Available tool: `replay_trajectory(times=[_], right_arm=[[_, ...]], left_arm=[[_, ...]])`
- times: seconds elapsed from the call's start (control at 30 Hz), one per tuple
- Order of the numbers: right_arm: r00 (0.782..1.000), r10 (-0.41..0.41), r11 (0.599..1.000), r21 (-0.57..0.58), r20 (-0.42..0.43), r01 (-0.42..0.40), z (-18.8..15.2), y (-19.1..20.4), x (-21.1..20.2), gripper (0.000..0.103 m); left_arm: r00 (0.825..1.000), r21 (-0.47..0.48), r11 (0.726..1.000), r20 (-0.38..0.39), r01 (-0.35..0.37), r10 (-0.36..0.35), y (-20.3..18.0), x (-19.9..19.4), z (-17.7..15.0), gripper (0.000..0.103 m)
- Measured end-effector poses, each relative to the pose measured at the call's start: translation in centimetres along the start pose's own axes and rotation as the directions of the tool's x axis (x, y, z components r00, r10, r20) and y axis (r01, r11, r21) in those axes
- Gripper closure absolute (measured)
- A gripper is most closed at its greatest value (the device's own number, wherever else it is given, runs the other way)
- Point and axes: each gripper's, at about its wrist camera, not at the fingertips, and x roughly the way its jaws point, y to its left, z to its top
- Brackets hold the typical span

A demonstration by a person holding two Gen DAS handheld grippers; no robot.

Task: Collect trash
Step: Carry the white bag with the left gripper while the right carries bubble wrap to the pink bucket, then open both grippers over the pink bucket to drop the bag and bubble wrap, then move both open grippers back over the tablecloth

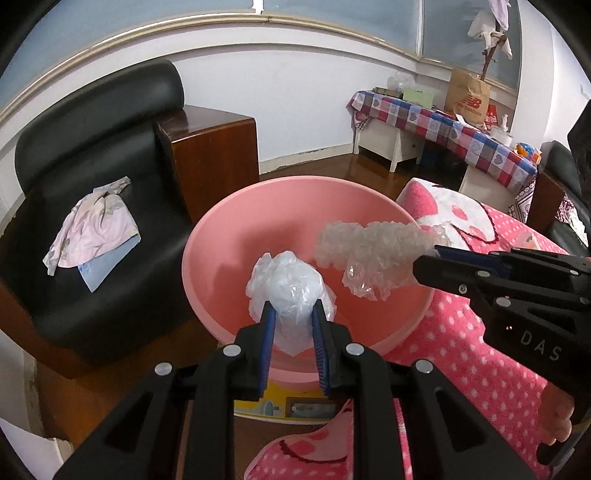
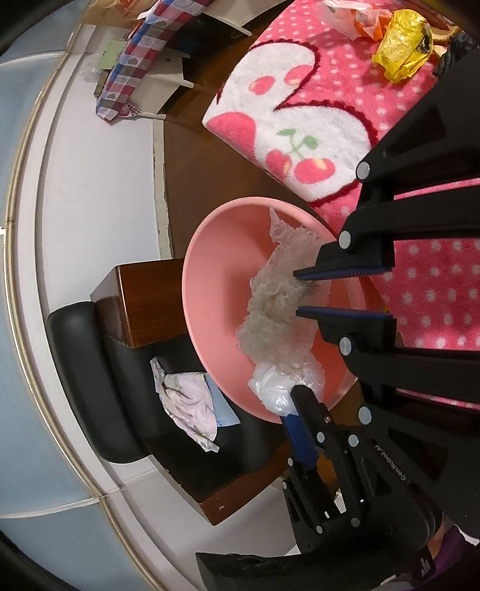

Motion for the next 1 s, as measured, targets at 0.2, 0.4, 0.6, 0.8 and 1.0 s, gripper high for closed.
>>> replay_trajectory(times=[0.2,0.4,0.6,0.8,1.0], right_arm=[[1.000,0.023,1.000,0.014,-0.010,-0.023,0.1,-0.2,0.5,0.088],[0.997,0.065,0.996,0.061,-0.027,-0.064,0.0,-0.7,0.9,0.075],[0.997,0.074,0.994,0.079,-0.014,-0.073,-0.3,-0.9,0.2,0.071],[0.998,0.056,0.994,0.087,0.026,-0.058,-1.0,-1.0,-2.3,0.071],[0.998,0.007,0.994,0.108,0.066,-0.014,-3.0,-1.5,-6.0,0.071]], left_arm=[[1.000,-0.014,1.000,-0.006,-0.006,0.006,0.1,0.1,-0.1,0.076],[1.000,-0.035,0.999,-0.007,-0.013,0.013,0.7,0.0,-0.4,0.072],[1.000,-0.050,0.999,-0.008,-0.007,0.007,0.7,-0.5,-0.4,0.071],[1.000,-0.051,0.998,0.017,0.021,-0.020,0.0,-1.9,-0.1,0.067],[0.996,-0.022,0.997,0.053,0.077,-0.075,-2.1,-3.9,0.2,0.066]])
